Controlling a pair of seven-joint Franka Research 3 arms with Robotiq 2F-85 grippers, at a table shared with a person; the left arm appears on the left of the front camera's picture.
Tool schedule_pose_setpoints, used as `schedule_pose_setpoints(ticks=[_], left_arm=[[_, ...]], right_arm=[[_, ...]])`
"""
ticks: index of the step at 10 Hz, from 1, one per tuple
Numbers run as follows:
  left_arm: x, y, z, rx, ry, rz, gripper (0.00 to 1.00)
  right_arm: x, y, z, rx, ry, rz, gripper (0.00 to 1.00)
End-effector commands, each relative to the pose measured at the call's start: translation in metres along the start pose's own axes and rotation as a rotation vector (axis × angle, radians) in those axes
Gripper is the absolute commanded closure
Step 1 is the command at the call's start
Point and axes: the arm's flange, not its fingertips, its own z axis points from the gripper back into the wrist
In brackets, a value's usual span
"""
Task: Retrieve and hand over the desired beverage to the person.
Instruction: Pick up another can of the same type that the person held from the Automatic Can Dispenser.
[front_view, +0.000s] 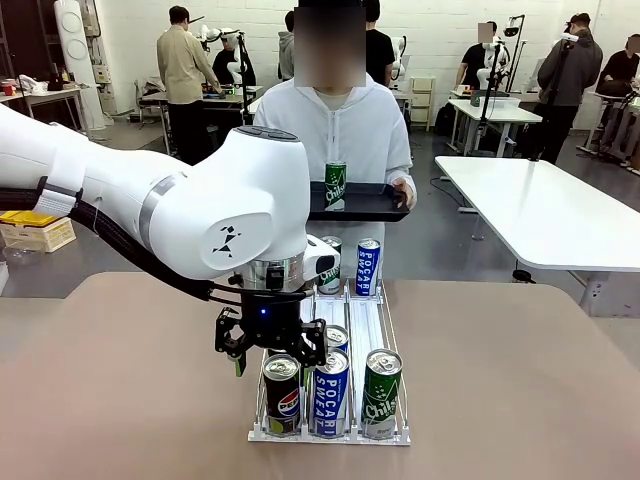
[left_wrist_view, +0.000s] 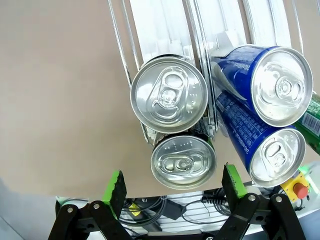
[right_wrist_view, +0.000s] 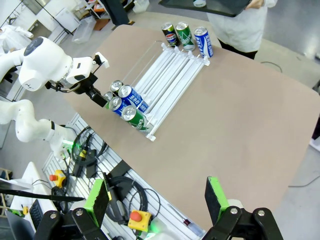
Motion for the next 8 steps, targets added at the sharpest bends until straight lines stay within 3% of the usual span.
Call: schedule_pose_setpoints(ticks=[1, 8], left_arm=[[0.010, -0.001, -0.007, 0.023, -0.019, 0.060, 0.00], [0.024, 0.010, -0.020, -0.006, 0.010, 0.114, 0.00]], right_arm=[[0.001, -0.001, 0.000, 0.023, -0.009, 0.015, 0.00], [0.001, -0.001, 0.000, 0.023, -0.009, 0.015, 0.00]])
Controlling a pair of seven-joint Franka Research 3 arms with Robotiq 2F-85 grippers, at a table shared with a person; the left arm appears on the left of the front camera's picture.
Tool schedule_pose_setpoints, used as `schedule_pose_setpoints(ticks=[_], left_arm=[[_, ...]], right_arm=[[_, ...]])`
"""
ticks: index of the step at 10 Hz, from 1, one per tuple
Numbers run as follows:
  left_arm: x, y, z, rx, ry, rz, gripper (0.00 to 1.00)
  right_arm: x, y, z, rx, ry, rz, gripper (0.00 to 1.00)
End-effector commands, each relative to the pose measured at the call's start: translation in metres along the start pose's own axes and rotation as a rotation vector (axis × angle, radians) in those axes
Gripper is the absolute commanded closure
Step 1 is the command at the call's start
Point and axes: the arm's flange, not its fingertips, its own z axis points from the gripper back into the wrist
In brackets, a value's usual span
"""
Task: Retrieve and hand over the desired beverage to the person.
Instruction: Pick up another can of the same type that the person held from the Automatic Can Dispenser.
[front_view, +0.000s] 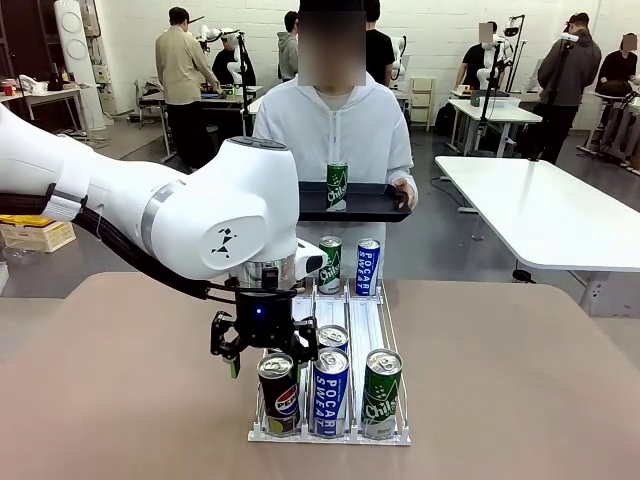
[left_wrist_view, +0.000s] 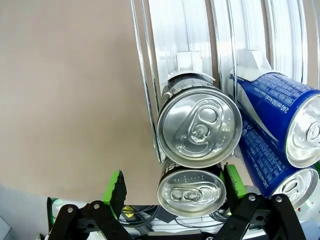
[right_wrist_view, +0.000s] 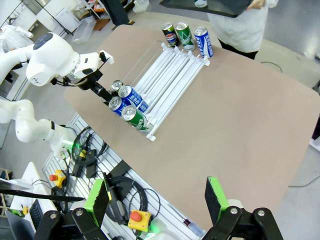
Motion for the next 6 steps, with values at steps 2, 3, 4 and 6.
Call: schedule_pose_setpoints(ticks=[2, 3, 4, 6], left_arm=[[0.0063, -0.0056, -0.0070, 0.001, -0.007, 0.027, 0.00], [0.0074, -0.0056, -0.0088, 0.001, -0.001, 0.023, 0.00], [0.0076, -0.0049, -0.0095, -0.003, -0.001, 0.019, 0.00], [0.0069, -0.0043, -0.0085, -0.023, -0.010, 0.013, 0.00]], right_arm=[[0.0013, -0.0008, -0.0001, 0.023, -0.009, 0.015, 0.00], [0.0013, -0.0008, -0.0001, 0.023, -0.009, 0.015, 0.00], [0.0013, -0.0008, -0.0001, 0.023, -0.009, 0.015, 0.00], [0.0013, -0.0008, -0.0001, 0.023, -0.009, 0.015, 0.00]])
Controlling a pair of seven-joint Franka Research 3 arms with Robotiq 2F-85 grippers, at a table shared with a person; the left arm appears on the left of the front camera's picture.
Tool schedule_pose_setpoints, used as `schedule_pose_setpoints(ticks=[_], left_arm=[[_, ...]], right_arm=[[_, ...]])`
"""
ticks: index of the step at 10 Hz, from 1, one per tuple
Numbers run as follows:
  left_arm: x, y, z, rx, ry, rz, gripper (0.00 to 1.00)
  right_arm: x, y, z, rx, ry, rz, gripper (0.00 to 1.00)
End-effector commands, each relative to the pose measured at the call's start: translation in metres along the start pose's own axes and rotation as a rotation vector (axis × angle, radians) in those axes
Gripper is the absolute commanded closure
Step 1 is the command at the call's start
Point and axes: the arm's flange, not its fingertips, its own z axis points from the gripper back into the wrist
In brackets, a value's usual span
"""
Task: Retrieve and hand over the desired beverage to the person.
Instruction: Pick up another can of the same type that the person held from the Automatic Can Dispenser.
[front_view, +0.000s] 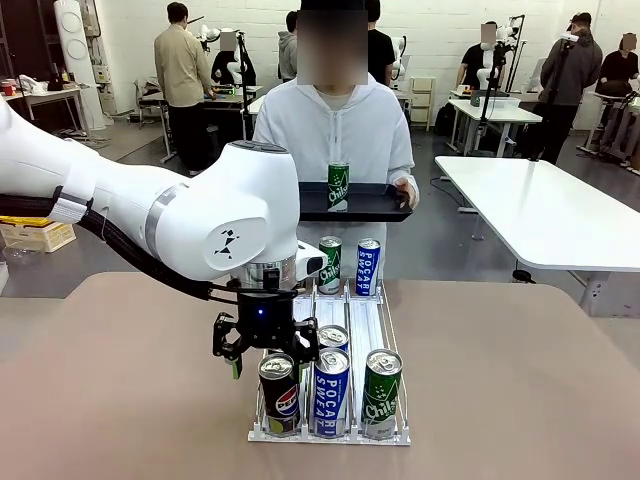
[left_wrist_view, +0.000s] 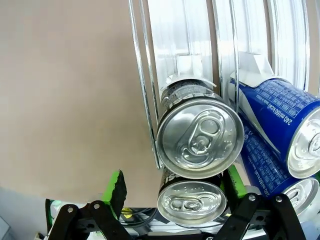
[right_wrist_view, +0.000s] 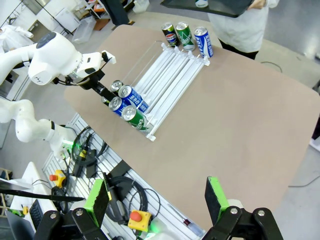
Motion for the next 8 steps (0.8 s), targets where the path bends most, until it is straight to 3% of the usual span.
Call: schedule_pose_setpoints(ticks=[1, 2, 3, 4, 5, 6, 8], left_arm=[[0.0014, -0.0039, -0.0033, -0.022, -0.024, -0.001, 0.00], [0.0015, -0.0039, -0.0035, -0.012, -0.023, -0.015, 0.60], [0.0010, -0.0034, -0.0036, -0.015, -0.019, -0.017, 0.60], [0.0001, -0.0027, -0.0034, -0.015, -0.015, -0.017, 1.00], [-0.0002, -0.0018, -0.0031, -0.012, -0.015, -0.018, 0.66], [0.0000, -0.0010, -0.0031, -0.014, -0.014, -0.019, 1.00], [-0.0007, -0.0006, -0.0024, -0.016, -0.011, -0.020, 1.00]], right_arm=[[0.0013, -0.0008, -0.0001, 0.023, -0.009, 0.015, 0.00], [0.0013, -0.0008, -0.0001, 0.023, -0.009, 0.015, 0.00], [0.0013, -0.0008, -0.0001, 0.023, -0.009, 0.015, 0.00], [0.0013, -0.0008, -0.0001, 0.023, -0.009, 0.015, 0.00], [0.0013, -0.0008, -0.0001, 0.023, -0.009, 0.015, 0.00], [0.0013, -0.0008, -0.0001, 0.023, -0.009, 0.015, 0.00], [0.0013, -0.0008, -0.0001, 0.023, -0.009, 0.015, 0.00]])
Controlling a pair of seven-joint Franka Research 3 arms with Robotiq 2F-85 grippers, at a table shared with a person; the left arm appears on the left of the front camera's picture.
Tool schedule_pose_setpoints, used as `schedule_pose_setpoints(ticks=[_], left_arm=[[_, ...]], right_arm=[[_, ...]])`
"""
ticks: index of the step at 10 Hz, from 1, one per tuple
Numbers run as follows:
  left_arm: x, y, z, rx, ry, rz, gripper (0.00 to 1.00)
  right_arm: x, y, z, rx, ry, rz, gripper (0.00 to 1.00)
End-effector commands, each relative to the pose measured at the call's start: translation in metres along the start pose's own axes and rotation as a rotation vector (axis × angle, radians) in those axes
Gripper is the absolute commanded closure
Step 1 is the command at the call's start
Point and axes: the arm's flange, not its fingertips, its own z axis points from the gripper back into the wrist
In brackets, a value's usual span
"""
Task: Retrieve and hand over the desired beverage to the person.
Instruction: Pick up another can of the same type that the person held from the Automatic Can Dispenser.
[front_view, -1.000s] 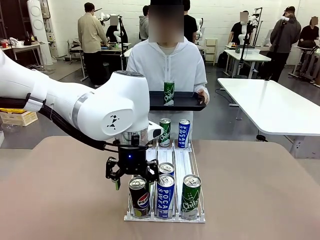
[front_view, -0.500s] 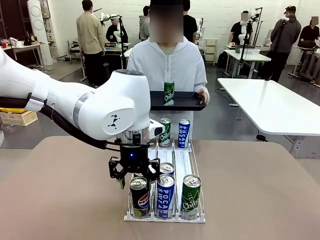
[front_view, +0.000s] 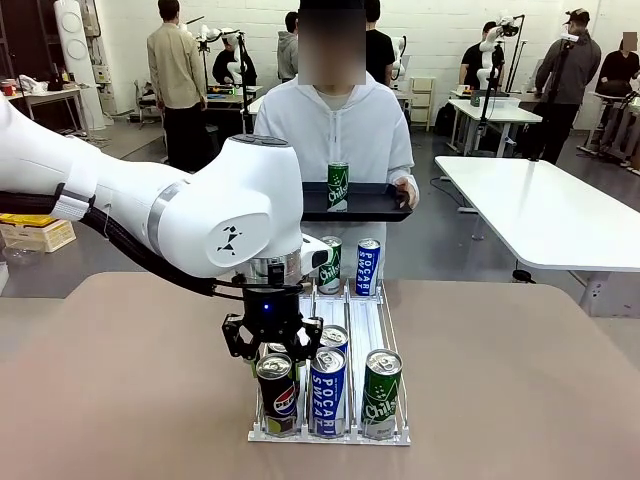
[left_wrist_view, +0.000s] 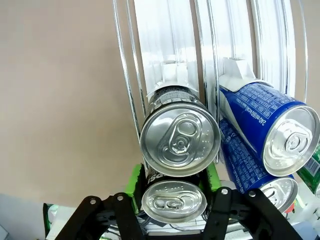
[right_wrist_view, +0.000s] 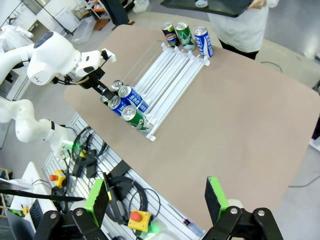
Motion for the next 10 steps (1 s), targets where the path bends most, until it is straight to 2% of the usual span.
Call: schedule_pose_setpoints(ticks=[1, 4, 5, 10], left_arm=[[-0.002, 0.007, -0.010, 0.007, 0.017, -0.009, 1.00], [-0.006, 0.006, -0.001, 0.001, 0.009, -0.018, 1.00], [-0.014, 0.006, 0.018, -0.018, 0.012, -0.049, 0.44], [-0.047, 0.010, 0.167, 0.026, -0.102, -0.024, 0.44]], right_arm=[[0.001, -0.001, 0.000, 0.023, -0.009, 0.015, 0.00], [0.001, -0.001, 0.000, 0.023, -0.009, 0.015, 0.00], [0.001, -0.001, 0.000, 0.023, -0.009, 0.015, 0.00], [0.001, -0.001, 0.000, 0.023, -0.009, 0.015, 0.00]])
